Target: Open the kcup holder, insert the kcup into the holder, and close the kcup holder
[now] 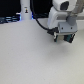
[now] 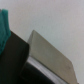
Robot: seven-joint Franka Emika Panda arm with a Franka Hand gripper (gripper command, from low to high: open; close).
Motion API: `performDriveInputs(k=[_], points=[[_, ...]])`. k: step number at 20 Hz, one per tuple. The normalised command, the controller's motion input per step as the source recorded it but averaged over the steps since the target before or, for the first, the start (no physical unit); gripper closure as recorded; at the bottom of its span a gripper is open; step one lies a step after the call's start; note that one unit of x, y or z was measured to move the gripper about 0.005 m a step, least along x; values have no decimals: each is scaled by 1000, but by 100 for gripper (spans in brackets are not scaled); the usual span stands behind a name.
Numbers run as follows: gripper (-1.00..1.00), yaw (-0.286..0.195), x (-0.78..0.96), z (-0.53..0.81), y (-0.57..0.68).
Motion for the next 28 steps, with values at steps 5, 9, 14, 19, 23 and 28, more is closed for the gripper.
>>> performDriveInputs(k=[5,9,14,19,23,28], points=[[-100,69,-747,10,504],[-100,48,-820,-5,506],[-100,51,-911,-18,441],[-100,60,-836,0,445],[-100,87,-510,182,447],[-100,74,-31,896,225]])
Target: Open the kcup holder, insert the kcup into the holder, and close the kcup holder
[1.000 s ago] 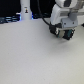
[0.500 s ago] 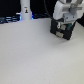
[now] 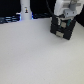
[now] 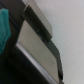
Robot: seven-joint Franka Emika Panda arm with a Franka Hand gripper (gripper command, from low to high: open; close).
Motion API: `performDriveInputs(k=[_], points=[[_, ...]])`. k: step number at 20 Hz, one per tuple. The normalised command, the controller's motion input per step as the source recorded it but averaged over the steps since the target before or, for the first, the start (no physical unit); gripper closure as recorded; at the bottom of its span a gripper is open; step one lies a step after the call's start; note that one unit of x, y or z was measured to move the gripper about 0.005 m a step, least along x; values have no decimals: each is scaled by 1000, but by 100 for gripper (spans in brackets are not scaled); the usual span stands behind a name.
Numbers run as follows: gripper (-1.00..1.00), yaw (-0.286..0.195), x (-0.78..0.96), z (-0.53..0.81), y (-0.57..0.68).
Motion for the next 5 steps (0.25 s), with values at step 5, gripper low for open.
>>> performDriveInputs(k=[5], points=[[-100,14,69,727,126]])
